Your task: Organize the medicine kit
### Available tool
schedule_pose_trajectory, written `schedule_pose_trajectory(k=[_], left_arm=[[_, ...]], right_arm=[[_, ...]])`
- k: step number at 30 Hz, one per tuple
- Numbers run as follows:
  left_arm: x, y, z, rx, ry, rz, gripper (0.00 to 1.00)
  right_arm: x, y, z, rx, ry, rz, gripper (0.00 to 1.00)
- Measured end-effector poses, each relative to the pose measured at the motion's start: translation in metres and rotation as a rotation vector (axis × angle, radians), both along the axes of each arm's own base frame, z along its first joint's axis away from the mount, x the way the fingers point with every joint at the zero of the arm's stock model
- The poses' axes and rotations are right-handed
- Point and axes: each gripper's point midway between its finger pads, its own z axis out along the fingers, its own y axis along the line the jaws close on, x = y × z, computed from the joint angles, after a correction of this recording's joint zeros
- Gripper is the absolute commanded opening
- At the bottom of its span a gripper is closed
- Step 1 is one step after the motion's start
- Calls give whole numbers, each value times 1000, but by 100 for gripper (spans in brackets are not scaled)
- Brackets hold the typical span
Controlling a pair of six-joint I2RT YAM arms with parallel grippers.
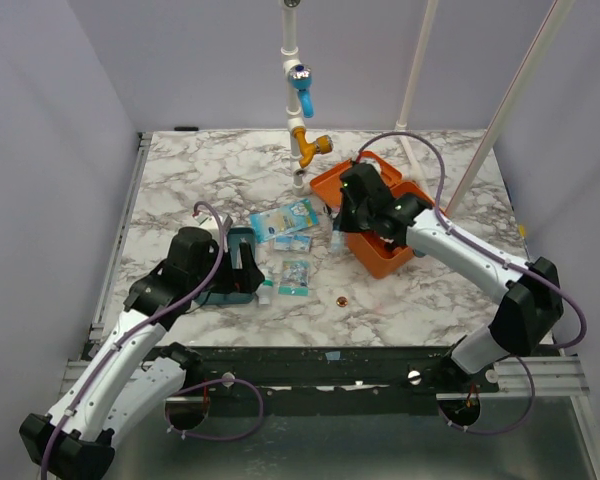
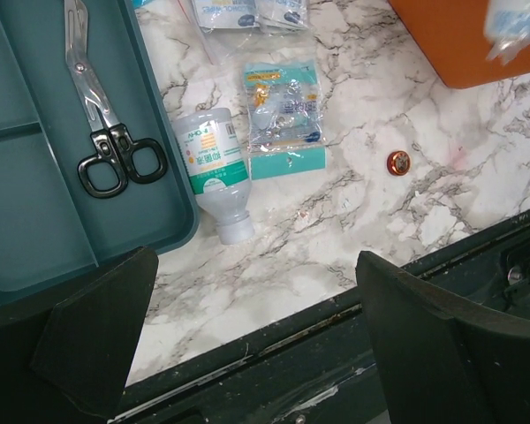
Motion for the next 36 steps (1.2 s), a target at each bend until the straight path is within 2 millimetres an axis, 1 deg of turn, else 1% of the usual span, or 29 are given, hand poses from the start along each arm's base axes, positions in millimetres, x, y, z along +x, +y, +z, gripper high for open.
schedule_pose_trajectory(k=[4, 7, 11, 12, 13, 14, 16, 18, 21, 26, 28, 31, 32, 33, 35, 36], left_arm=[[2, -2, -3, -3, 16, 6, 98], [3, -4, -2, -15, 21, 6, 98], [5, -7, 0, -24, 25, 3, 99], [5, -8, 1, -26, 25, 1, 98], [6, -8, 2, -28, 25, -1, 99], [6, -9, 3, -31, 24, -4, 99], [7, -11, 5, -39, 19, -9, 99], [6, -12, 6, -43, 18, -12, 99], [7, -13, 7, -47, 15, -15, 99], [6, -15, 7, -55, 23, -21, 98], [7, -16, 7, -57, 31, -23, 98], [9, -18, 6, -62, 47, -19, 99], [10, -19, 4, -63, 57, -16, 99], [10, -19, 2, -61, 66, -14, 98], [11, -20, -1, -64, 86, -5, 98], [11, -21, -1, -65, 92, -2, 98]], right_arm=[[31, -48, 14, -20, -27, -108, 1], [48, -84, 19, -31, -36, -194, 1], [65, -130, 18, -30, -18, -308, 1], [66, -135, 17, -28, -9, -318, 1], [69, -146, 16, -27, -6, -348, 1], [72, -152, 15, -26, -2, -368, 1], [74, -158, 10, -25, 10, -393, 1], [75, -157, 4, -22, 30, -407, 1], [71, -160, -10, -14, 65, -439, 1], [65, -176, -28, -8, 115, -513, 1], [62, -182, -34, -7, 134, -541, 2], [58, -188, -38, -11, 153, -577, 9], [57, -190, -39, -12, 155, -587, 15], [57, -190, -39, -13, 158, -595, 26], [55, -192, -40, -17, 165, -606, 39], [54, -192, -40, -16, 167, -612, 42]])
